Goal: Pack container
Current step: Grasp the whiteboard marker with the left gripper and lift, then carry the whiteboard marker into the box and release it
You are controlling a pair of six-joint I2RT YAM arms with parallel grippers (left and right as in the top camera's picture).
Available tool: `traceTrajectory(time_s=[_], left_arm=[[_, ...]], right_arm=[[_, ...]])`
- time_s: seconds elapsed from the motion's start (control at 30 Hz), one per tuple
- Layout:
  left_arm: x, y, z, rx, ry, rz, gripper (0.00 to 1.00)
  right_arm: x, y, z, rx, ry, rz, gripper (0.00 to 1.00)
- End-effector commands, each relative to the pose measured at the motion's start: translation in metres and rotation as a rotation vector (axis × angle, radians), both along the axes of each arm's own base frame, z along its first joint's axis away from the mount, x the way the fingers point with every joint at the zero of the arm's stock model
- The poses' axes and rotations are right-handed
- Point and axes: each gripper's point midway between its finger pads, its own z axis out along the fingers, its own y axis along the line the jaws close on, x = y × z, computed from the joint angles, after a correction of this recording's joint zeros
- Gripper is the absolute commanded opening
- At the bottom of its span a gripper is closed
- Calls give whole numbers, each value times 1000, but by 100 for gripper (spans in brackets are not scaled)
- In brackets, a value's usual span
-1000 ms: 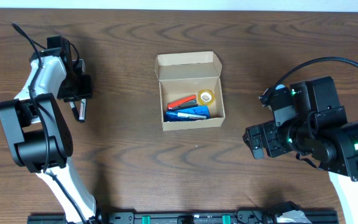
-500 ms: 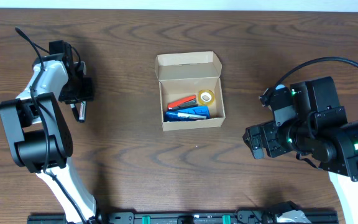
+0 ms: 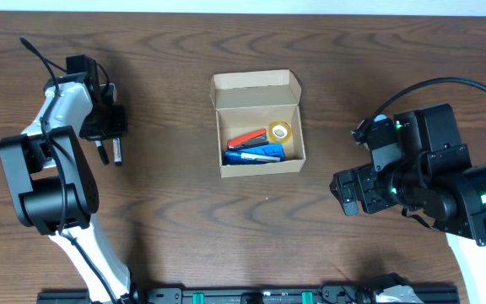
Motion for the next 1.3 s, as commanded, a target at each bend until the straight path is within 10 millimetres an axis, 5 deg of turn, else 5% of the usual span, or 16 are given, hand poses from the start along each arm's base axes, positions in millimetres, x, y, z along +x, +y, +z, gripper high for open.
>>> traceTrajectory(time_s=[0.0,0.13,0.33,0.47,0.57,0.87,1.27], left_arm=[[0,-8,4,-29,14,-2,6],[20,-14,39,-21,-46,-32,6],[59,-47,121,23,-256,-201,6],[64,-105,174,37,-401,-479,6],[55,-150,190,19,-452,-684,6],[12,-260,194,-98,-505,-1219,6],[-37,-315,145,-211,-362,-1522,6]], right_arm=[[-1,-1,1,2,-4,-2,99],[-1,-1,1,2,-4,-2,99],[-1,-1,1,2,-4,-2,99],[-1,-1,1,2,-4,-2,99],[-1,-1,1,2,-4,-2,99],[-1,-1,1,2,-4,-2,99],[-1,-1,1,2,-4,-2,99]])
